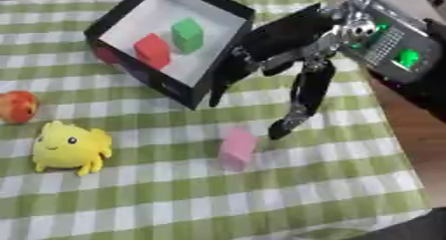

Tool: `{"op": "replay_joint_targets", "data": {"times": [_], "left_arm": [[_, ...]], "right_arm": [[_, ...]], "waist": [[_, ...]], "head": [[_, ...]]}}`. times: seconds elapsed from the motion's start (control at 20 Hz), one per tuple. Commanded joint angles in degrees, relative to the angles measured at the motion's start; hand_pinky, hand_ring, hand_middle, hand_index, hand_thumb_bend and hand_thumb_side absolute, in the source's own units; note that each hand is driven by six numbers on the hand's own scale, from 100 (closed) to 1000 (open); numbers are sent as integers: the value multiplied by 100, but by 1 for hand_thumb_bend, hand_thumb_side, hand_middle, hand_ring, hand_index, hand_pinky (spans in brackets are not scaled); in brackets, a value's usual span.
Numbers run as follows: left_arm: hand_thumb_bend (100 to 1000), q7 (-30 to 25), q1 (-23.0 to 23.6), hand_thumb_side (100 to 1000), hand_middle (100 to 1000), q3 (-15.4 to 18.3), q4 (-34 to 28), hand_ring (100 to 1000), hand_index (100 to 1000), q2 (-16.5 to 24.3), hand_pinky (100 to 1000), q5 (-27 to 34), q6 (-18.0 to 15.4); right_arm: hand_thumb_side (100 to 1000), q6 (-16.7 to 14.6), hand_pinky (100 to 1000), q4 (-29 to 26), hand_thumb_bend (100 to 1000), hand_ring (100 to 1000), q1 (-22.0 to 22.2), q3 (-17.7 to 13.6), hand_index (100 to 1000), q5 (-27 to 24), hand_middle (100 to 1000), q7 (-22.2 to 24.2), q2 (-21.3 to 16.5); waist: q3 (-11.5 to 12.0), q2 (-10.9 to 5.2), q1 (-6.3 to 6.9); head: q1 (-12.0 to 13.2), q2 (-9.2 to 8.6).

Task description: Pick up objects on the table and place them in the box.

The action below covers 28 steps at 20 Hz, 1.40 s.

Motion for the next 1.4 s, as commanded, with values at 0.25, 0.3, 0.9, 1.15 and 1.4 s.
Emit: {"op": "replay_joint_targets", "data": {"times": [0.25,0.3,0.9,1.15,1.4], "left_arm": [[257,-16,-25,715,747,25,-88,637,839,88,912,5,-9],[257,-18,-26,716,747,22,-88,637,839,83,912,6,-7],[258,-23,-51,714,748,20,-103,637,839,70,911,4,-4],[257,-32,-64,714,748,11,-108,637,839,65,911,3,1],[259,-28,-59,714,748,13,-112,637,839,62,911,0,6]], "right_arm": [[142,-549,842,241,499,773,243,-7,839,651,736,-86,196],[141,-583,841,257,499,773,282,0,839,737,736,-119,217],[111,-888,832,408,495,739,672,45,804,1236,680,-268,254],[100,-919,831,360,481,736,832,24,806,1348,681,-337,314],[100,-897,829,284,455,736,975,4,813,1442,687,-375,354]], "waist": [[-14,-131,78],[-11,-132,77],[43,-133,67],[75,-132,56],[81,-135,33]], "head": [[-13,-16],[-12,-16],[-10,-16],[-21,-16],[-19,-16]]}}
